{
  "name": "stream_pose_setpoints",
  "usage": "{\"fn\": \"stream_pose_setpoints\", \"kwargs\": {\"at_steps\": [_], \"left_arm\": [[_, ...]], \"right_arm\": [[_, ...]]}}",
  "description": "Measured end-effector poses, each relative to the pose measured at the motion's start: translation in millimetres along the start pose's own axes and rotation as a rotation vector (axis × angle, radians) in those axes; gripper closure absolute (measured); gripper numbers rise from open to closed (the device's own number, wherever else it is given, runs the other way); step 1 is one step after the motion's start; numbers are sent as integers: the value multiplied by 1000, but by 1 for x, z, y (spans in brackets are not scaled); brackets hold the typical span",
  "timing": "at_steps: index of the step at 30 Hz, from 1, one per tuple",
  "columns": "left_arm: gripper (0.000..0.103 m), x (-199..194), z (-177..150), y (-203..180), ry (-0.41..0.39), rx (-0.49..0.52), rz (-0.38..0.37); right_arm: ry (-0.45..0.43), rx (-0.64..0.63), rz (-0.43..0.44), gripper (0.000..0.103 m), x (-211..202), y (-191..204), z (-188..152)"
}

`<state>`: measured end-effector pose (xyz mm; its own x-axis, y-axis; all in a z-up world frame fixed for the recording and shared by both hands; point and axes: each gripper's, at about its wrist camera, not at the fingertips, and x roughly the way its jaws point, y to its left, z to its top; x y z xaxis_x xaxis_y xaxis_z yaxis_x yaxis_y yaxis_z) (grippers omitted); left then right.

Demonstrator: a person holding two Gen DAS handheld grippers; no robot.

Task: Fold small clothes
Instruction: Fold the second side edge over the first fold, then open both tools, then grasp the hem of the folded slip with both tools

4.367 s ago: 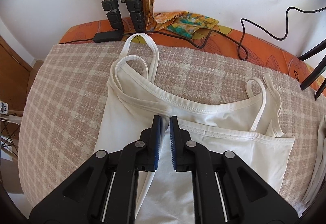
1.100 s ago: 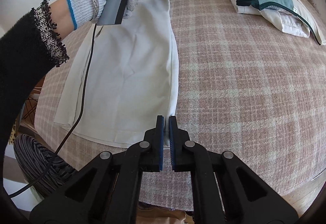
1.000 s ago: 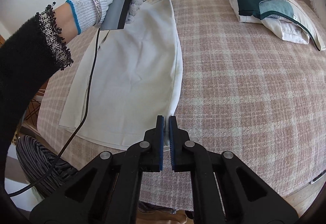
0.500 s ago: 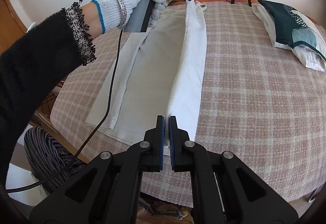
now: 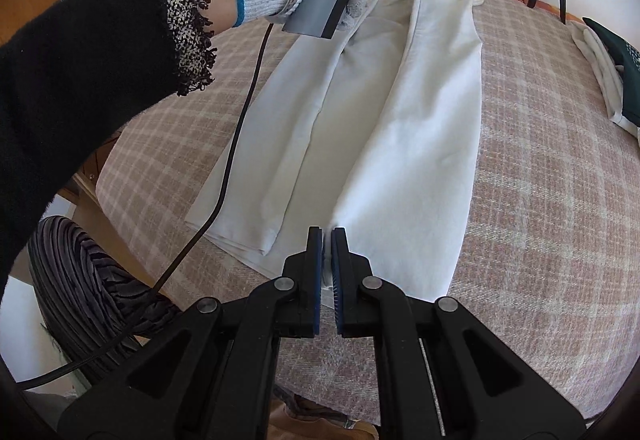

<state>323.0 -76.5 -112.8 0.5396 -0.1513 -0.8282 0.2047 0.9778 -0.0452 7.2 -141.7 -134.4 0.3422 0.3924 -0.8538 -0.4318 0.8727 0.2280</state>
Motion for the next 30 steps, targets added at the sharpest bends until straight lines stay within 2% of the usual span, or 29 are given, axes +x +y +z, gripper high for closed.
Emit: {"fn": "stream_pose_setpoints", "kwargs": {"at_steps": [7,17,19,20,22,23,24,26,27,29,30], "left_arm": [[98,4,-8,7,2,7,28],[98,5,-11,11,1,17,61],[95,5,-9,11,11,23,73],[89,5,-8,11,28,20,73],[74,-2,-7,13,33,14,65],[62,-8,-8,14,18,12,56],[56,-15,-9,15,4,9,47],[55,-34,-11,22,-29,-11,36],[55,-43,-13,26,-40,-22,21],[55,-62,-22,35,-54,-33,-2],[55,-72,-29,39,-57,-35,-7]], "right_arm": [[43,-15,-8,97,15,-2,-1],[51,-23,-1,97,17,-2,-5],[42,-19,54,97,12,-3,-4],[34,-16,75,97,8,-3,-4],[9,-10,117,93,-4,-7,-2],[-10,-7,134,91,-11,-9,-1],[-33,-1,141,90,-17,-13,-1],[-73,10,155,84,-30,-20,0],[-95,19,148,76,-36,-24,-1],[-137,52,114,68,-47,-37,-2],[-145,74,95,68,-50,-44,-2]]}}
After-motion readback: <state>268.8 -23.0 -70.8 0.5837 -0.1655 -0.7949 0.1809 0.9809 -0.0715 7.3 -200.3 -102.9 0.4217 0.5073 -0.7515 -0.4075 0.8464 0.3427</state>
